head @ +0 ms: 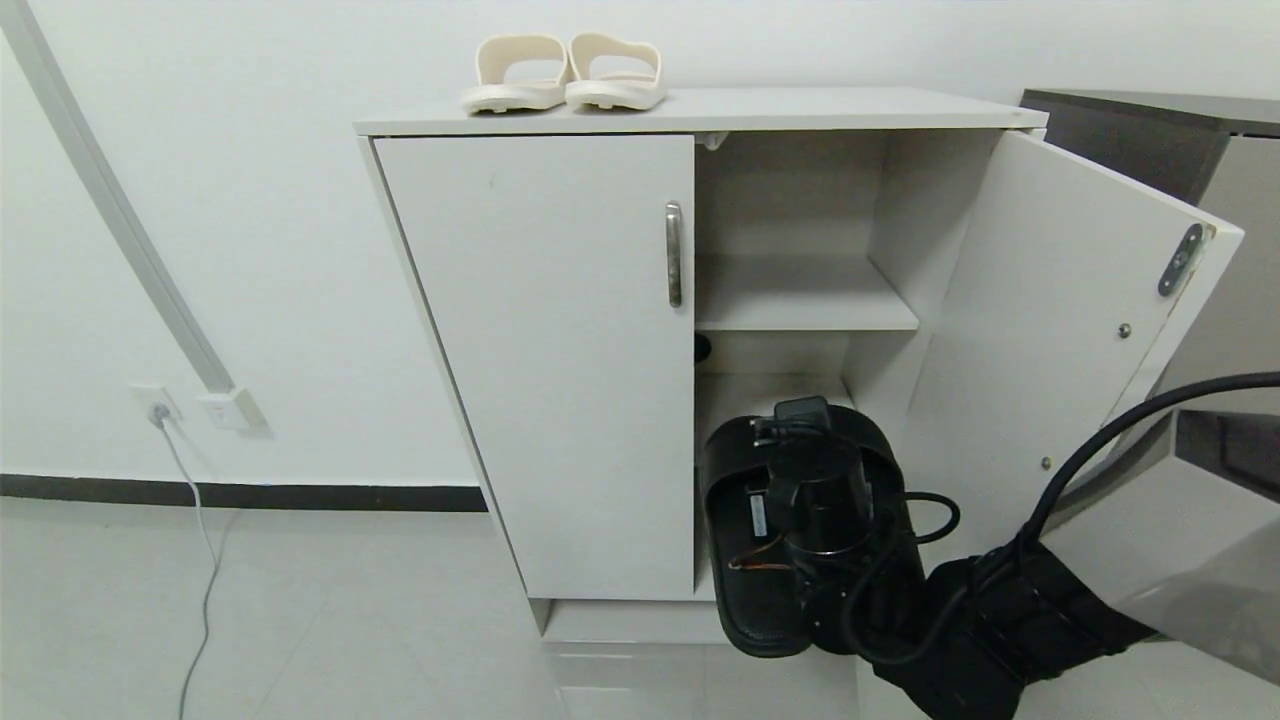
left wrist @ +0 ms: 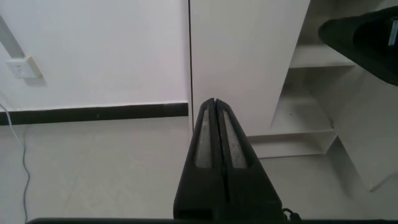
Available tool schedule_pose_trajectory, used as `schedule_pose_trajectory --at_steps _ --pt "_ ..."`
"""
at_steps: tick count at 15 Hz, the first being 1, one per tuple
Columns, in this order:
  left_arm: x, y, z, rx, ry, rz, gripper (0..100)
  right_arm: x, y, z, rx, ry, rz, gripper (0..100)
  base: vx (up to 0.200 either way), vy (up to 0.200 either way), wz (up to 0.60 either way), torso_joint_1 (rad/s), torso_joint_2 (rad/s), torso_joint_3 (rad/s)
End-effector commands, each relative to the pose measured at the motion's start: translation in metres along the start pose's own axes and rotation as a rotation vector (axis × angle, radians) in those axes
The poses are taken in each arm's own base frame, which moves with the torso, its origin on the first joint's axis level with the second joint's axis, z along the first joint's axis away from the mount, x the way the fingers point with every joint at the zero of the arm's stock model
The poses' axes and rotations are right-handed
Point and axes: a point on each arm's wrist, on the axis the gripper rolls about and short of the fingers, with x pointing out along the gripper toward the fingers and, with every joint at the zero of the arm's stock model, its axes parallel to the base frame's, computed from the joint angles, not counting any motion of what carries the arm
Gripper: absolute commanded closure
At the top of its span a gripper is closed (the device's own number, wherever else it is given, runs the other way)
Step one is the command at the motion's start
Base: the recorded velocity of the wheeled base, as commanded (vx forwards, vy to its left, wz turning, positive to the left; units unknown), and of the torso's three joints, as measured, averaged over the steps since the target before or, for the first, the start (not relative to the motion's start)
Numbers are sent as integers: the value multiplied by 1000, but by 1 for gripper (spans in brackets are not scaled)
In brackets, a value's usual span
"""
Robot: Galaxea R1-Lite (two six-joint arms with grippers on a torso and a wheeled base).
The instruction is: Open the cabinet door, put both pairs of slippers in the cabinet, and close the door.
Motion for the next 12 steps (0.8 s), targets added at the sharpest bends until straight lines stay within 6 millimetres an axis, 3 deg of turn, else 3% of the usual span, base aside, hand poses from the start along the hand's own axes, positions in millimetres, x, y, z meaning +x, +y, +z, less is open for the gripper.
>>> schedule_pose_trajectory --at_steps 1,12 --pt "0 0 0 0 2 0 100 -4 -14 -4 -44 17 -37 100 0 0 0 0 0 0" --pt "0 0 0 0 2 -2 100 -20 -54 -20 -134 85 -82 100 0 0 0 0 0 0"
